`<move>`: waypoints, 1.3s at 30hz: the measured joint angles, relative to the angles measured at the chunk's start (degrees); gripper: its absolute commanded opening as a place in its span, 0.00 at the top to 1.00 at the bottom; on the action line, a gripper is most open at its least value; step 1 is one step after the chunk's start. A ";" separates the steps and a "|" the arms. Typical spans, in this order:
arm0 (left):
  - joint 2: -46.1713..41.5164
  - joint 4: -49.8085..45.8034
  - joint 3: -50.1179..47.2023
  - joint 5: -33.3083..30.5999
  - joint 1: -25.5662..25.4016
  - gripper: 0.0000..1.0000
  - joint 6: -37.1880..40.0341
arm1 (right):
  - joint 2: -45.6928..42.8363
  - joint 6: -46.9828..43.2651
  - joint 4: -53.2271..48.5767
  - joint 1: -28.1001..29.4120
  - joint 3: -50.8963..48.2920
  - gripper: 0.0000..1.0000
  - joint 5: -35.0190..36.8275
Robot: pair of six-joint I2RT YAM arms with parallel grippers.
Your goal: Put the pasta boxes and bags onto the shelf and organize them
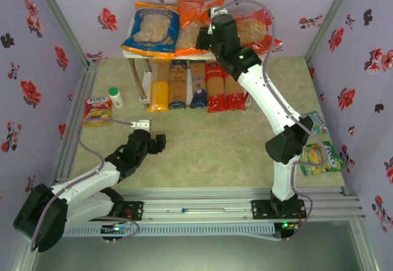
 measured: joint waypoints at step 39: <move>-0.76 -0.66 -1.07 0.04 0.94 0.14 -0.22 | 17.29 -11.80 6.47 -1.40 22.51 0.98 -0.37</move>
